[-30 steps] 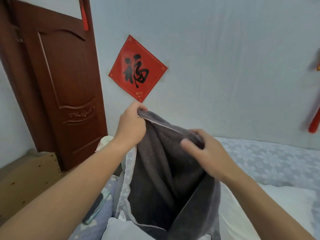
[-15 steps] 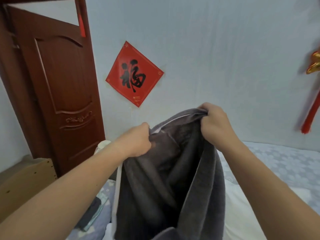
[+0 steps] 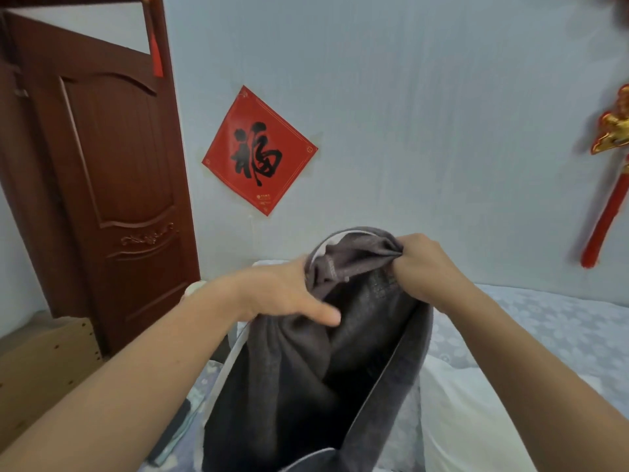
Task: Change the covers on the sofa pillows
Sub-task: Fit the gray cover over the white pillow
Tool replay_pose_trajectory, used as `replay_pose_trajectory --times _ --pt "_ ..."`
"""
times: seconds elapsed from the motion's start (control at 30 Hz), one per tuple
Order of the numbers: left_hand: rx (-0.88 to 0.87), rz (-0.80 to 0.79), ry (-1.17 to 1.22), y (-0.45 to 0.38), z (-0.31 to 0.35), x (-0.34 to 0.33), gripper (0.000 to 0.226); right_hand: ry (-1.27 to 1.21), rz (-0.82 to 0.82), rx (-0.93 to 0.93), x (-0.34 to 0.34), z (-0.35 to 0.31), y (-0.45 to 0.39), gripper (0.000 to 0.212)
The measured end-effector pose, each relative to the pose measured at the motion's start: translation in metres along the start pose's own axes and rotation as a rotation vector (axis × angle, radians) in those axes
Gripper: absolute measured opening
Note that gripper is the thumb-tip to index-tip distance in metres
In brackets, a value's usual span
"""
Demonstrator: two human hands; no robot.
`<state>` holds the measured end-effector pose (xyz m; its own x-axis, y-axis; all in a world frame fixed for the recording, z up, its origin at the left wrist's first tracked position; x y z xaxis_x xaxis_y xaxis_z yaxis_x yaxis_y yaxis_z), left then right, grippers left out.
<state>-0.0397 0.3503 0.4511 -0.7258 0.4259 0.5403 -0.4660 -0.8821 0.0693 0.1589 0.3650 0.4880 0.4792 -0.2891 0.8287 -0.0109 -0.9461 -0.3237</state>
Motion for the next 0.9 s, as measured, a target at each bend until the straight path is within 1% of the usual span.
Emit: replay_pose_trajectory --times 0.03,0.07,0.1,0.13,0.2,0.23,0.3,0.37,0.43,0.47,0.5,0.53,0.57,0.6,0.63,0.67,0.73,0.8,0.83,0.9 --pt "0.057 -0.009 -0.269 -0.002 -0.008 -0.003 0.067 -0.068 -0.035 -0.006 -0.003 -0.003 0.0 0.029" --pt "0.1 0.033 -0.47 -0.003 -0.013 -0.001 0.066 -0.113 -0.069 -0.01 -0.008 -0.005 -0.001 0.029" --pt "0.13 0.12 -0.558 -0.006 -0.018 0.007 0.056 -0.143 -0.101 -0.015 -0.013 -0.005 -0.001 0.027" --pt "0.14 0.216 -0.491 -0.007 -0.021 0.015 0.042 -0.177 -0.125 -0.023 -0.017 -0.005 -0.001 0.023" --pt "0.132 0.36 -0.091 -0.007 -0.031 0.031 0.021 -0.345 -0.19 -0.036 -0.025 -0.005 0.0 0.017" --pt "0.114 0.395 0.094 -0.003 -0.033 0.035 0.015 -0.472 -0.238 -0.033 -0.031 -0.007 0.003 0.017" --pt "0.069 0.429 0.409 0.002 -0.03 0.038 0.014 -0.665 -0.348 -0.014 -0.043 -0.018 0.011 0.021" --pt "0.054 0.437 0.676 0.004 -0.028 0.034 0.021 -0.722 -0.445 0.026 -0.054 -0.029 0.019 0.015" --pt "0.087 0.42 0.837 0.005 -0.029 0.031 0.023 -0.662 -0.51 0.077 -0.059 -0.037 0.026 0.02" --pt "0.113 0.371 0.881 0.005 -0.03 0.028 0.023 -0.564 -0.495 0.109 -0.058 -0.037 0.026 0.02" --pt "0.15 0.304 0.875 0.008 -0.031 0.025 0.023 -0.444 -0.443 0.13 -0.057 -0.035 0.022 0.018" --pt "0.201 0.219 0.795 0.012 -0.033 0.021 0.023 -0.349 -0.379 0.128 -0.054 -0.031 0.018 0.014" --pt "0.25 0.122 0.65 0.016 -0.034 0.015 0.024 -0.331 -0.336 0.1 -0.052 -0.026 0.013 0.012" --pt "0.282 0.043 0.474 0.02 -0.035 0.008 0.03 -0.389 -0.331 0.066 -0.052 -0.024 0.012 0.01" --pt "0.297 0.028 0.325 0.021 -0.037 0.004 0.036 -0.478 -0.35 0.031 -0.055 -0.022 0.012 0.01" --pt "0.289 0.078 0.229 0.018 -0.041 0.006 0.039 -0.564 -0.372 0.004 -0.058 -0.022 0.013 0.011" --pt "0.228 0.24 0.196 0.012 -0.046 0.011 0.043 -0.732 -0.418 -0.04 -0.065 -0.023 0.016 0.015" --pt "0.126 0.344 0.143 0.007 -0.048 0.015 0.049 -0.899 -0.475 -0.084 -0.072 -0.027 0.021 0.018" --pt "0.083 0.36 0.064 0.005 -0.047 0.015 0.046 -0.957 -0.483 -0.101 -0.075 -0.028 0.022 0.018" --pt "0.043 0.343 -0.139 0.004 -0.045 0.011 0.03 -1.011 -0.459 -0.125 -0.078 -0.029 0.024 0.02"
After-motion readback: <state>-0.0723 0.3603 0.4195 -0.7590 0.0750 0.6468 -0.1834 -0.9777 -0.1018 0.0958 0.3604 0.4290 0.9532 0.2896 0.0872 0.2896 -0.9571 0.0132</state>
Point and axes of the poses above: each hand's wrist, its own y-axis away from the middle knuckle, its own x-axis out of the back of the hand, z = x × y, the point moved 7 cm from there along -y, towards the middle knuckle, and after that the axes turned 6 degrees about y, right-handed, at the moved point
